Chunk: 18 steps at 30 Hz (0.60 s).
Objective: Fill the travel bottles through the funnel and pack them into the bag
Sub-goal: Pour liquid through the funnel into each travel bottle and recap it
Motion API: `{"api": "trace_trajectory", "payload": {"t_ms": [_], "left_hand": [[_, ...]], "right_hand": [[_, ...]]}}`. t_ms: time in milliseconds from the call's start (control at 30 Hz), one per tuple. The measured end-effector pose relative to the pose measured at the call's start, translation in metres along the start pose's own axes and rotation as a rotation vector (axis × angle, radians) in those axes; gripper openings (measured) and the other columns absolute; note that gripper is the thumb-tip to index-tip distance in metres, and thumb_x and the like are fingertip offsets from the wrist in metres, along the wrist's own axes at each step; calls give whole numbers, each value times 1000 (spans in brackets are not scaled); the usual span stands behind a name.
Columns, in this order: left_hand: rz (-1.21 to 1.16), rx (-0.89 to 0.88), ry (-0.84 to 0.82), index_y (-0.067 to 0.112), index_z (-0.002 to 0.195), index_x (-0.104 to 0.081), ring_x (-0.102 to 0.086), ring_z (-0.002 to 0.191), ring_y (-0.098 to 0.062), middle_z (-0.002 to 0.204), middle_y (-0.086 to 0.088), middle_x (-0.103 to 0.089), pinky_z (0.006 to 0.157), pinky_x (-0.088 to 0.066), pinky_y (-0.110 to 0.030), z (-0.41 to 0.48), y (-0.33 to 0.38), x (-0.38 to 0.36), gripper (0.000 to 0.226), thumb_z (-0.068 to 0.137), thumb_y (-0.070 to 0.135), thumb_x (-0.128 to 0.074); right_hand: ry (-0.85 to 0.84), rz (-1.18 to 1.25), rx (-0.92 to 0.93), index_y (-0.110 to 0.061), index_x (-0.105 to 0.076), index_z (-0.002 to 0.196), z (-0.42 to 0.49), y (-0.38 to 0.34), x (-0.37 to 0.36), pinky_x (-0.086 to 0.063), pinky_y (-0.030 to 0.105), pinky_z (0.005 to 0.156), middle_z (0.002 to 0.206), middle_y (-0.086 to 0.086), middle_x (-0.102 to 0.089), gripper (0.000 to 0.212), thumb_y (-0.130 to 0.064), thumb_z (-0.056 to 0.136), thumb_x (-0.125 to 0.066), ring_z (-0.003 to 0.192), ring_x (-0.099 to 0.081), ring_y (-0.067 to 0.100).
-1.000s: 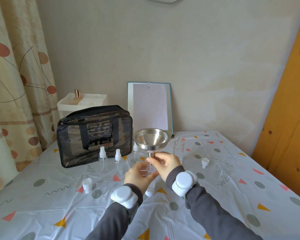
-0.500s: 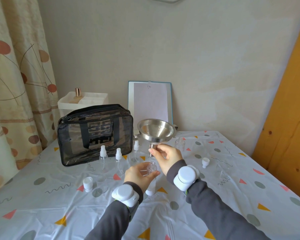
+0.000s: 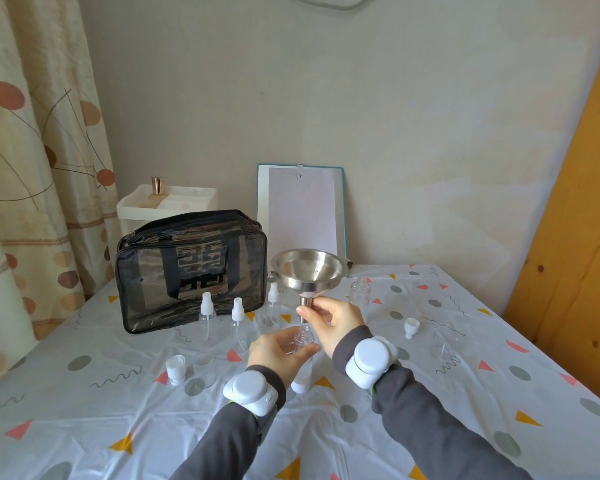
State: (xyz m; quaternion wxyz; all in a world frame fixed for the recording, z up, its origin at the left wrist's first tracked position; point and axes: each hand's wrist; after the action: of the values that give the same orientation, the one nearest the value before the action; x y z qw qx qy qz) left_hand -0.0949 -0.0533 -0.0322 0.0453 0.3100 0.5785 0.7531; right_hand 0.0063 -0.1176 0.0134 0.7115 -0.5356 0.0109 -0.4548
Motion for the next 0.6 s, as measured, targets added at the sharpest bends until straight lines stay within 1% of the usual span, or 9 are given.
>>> {"api": "trace_trajectory", "payload": {"t_ms": [67,100,200,233,333,400,467,567,600], "left_hand": [[-3,2,8,21,111,-67,-62,88,-2,102,6,-70,87,-48,-19,0,1,0,46,69,37,-78],[1,-1,13,21,112,-66,-61,86,-1,101,6,-70,84,-47,-17,0,0,1,47,70,36,-78],[30,-28,13,21,114,-66,-59,83,0,100,6,-70,79,-43,-13,0,0,0,47,71,37,-76],[34,-32,14,22,115,-66,-60,84,-1,101,5,-70,79,-43,-13,0,0,0,48,71,37,-76],[23,-25,5,20,116,-65,-62,89,-3,103,4,-70,83,-46,-17,1,0,0,50,71,38,-76],[20,-21,1,20,116,-65,-61,88,-2,105,3,-70,83,-46,-17,2,-1,0,50,71,37,-76],[10,-15,8,19,118,-64,-59,86,-1,107,2,-69,81,-43,-15,2,-1,0,52,71,36,-77],[11,-10,20,17,119,-62,-57,85,-1,110,0,-68,79,-41,-15,1,-1,-1,54,71,36,-77],[8,-11,19,17,119,-62,-57,85,-1,109,1,-69,79,-42,-15,1,-1,0,54,71,36,-77]], "right_hand": [[41,18,12,-17,-69,78,2,-2,1,-40,0,65,66,-11,-64,13,-26,85,-63,62,-57,-9],[27,10,9,-16,-69,78,3,-3,1,-41,2,65,67,-9,-65,14,-27,85,-63,63,-58,-7],[-54,-49,-22,-14,-70,84,-1,1,-1,-48,17,71,77,2,-70,17,-29,86,-62,74,-64,11],[-59,-59,-27,-15,-70,86,-2,3,-2,-48,18,71,79,3,-71,17,-30,86,-62,76,-64,14],[-39,-46,-35,-18,-70,89,-1,4,-2,-45,10,67,79,-1,-70,16,-31,85,-62,75,-64,11],[-35,-35,-37,-20,-70,85,1,3,-1,-43,7,63,72,-8,-67,13,-31,85,-63,71,-62,7],[-34,-26,-31,-22,-70,83,3,2,-2,-45,10,65,68,-11,-65,11,-31,85,-63,68,-61,4],[-52,-19,-49,-20,-69,83,1,4,-5,-53,22,70,73,-5,-68,13,-31,85,-63,73,-64,11],[-51,-21,-49,-20,-69,84,1,4,-5,-53,21,71,74,-4,-68,13,-31,85,-62,73,-64,11]]}}
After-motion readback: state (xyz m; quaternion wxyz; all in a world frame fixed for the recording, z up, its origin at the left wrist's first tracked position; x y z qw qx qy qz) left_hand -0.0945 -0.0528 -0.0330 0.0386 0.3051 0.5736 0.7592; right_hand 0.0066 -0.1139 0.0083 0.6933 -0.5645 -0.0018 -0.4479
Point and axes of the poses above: each hand's wrist, its own z-axis towards the middle knuckle, its own x-axis out of the back of the hand, y = z × x
